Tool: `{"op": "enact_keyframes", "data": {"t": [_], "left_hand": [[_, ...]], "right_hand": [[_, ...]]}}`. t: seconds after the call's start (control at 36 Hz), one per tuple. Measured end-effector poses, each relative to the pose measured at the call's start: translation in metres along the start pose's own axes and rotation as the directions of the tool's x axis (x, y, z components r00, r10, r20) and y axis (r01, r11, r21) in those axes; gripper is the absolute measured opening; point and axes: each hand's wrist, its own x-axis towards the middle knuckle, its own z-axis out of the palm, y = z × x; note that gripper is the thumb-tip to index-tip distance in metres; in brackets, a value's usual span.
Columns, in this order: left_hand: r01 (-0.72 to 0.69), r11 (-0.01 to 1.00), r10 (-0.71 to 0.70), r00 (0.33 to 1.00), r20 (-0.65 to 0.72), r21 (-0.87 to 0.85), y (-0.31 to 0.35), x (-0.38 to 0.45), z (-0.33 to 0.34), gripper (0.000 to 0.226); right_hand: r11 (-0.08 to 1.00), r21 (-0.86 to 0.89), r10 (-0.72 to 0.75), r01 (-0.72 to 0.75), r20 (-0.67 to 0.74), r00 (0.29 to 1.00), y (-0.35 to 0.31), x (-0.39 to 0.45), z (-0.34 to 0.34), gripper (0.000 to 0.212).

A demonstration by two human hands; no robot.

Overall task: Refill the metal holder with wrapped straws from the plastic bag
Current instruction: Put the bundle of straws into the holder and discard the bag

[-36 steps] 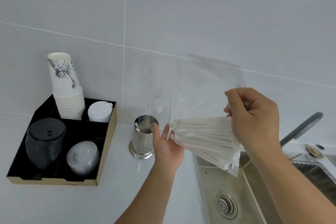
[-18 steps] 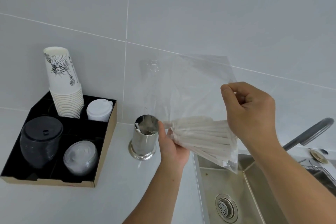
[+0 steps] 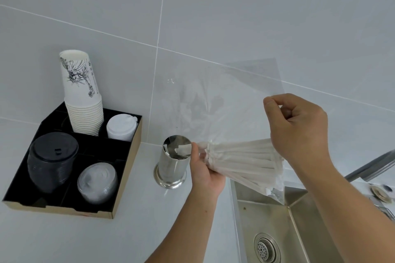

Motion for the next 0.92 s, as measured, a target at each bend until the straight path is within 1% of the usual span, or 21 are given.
{"op": "enact_keyframes", "data": {"t": [0.14, 0.25, 0.42, 0.5, 0.61, 0.67, 0.78, 0.92], "left_hand": [[-0.011, 1.0, 0.011, 1.0, -0.024, 0.009, 0.003, 0.002, 0.004, 0.04], [-0.045, 0.999, 0.047, 0.997, -0.064, 0.027, 0.009, 0.006, 0.003, 0.039], [-0.053, 0.999, 0.053, 0.998, -0.039, -0.001, 0.013, 0.006, -0.001, 0.04], [-0.041, 0.999, 0.04, 0.999, -0.024, -0.036, 0.015, 0.006, -0.001, 0.042], [-0.049, 0.995, 0.043, 0.996, -0.072, -0.086, 0.017, 0.004, 0.0, 0.052], [-0.062, 0.995, 0.055, 0.994, -0.094, -0.08, 0.017, 0.005, -0.001, 0.055], [-0.055, 0.997, 0.05, 0.995, -0.082, -0.057, 0.019, 0.004, -0.004, 0.053], [-0.054, 0.994, 0.047, 0.996, -0.078, -0.094, 0.019, -0.001, -0.006, 0.051]], "right_hand": [[1.0, 0.004, 0.031, -0.031, 0.002, 1.0, -0.001, 0.009, 0.006, 0.021], [1.0, -0.021, 0.011, -0.011, 0.016, 1.0, -0.004, 0.016, 0.016, 0.021], [0.996, -0.078, -0.028, 0.036, 0.111, 0.993, -0.007, 0.037, 0.029, 0.02], [0.995, -0.081, -0.042, 0.053, 0.133, 0.99, -0.008, 0.047, 0.032, 0.022], [0.991, -0.106, -0.069, 0.084, 0.142, 0.987, -0.011, 0.053, 0.037, 0.022], [0.99, -0.113, -0.064, 0.081, 0.147, 0.987, -0.011, 0.055, 0.039, 0.022], [0.991, -0.109, -0.055, 0.071, 0.142, 0.988, -0.009, 0.058, 0.039, 0.022], [0.994, -0.094, -0.043, 0.058, 0.157, 0.987, -0.007, 0.062, 0.04, 0.021]]}}
